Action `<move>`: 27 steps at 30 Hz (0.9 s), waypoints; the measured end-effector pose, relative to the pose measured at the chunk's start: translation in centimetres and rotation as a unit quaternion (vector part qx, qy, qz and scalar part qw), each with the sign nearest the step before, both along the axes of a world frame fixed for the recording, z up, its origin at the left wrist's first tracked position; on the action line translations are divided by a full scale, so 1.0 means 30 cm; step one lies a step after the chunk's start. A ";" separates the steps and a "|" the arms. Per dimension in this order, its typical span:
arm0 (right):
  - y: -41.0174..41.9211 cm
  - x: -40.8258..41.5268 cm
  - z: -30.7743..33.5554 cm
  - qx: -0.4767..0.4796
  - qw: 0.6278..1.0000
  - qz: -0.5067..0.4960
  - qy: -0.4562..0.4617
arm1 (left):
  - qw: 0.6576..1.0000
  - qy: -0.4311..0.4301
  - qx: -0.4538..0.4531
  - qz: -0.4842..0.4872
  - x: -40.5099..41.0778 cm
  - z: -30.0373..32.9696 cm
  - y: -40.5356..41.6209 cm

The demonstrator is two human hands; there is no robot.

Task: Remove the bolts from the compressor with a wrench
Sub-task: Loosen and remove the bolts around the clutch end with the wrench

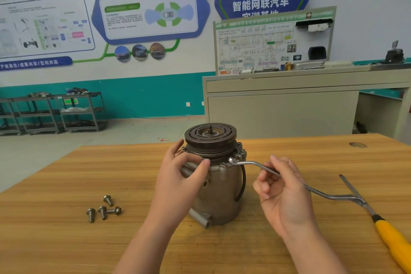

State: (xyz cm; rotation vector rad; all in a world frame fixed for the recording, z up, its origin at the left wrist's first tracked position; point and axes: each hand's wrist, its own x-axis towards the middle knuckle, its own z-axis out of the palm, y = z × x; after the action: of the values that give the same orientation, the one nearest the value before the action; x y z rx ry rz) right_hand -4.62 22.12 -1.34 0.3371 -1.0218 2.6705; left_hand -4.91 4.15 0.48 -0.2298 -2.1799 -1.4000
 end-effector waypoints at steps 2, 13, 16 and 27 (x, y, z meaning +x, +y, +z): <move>-0.001 -0.001 -0.002 0.002 1.000 -0.001 0.000 | 1.000 0.010 -0.003 0.022 -0.004 0.000 0.005; -0.030 0.009 -0.003 0.083 0.996 -0.022 0.038 | 0.999 0.036 -0.033 0.012 -0.003 -0.004 0.007; -0.032 0.013 -0.003 0.088 0.995 -0.018 0.038 | 0.990 0.106 -0.053 0.077 -0.003 -0.019 0.032; -0.024 0.009 -0.005 0.093 0.995 -0.016 0.037 | 0.993 0.064 -0.064 0.072 -0.020 -0.018 0.043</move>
State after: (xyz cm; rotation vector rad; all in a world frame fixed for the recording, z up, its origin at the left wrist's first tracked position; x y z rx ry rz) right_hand -4.35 21.41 -1.49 0.4489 -1.2447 2.5192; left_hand -5.51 5.45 -0.06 -0.1987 -2.1373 -1.1380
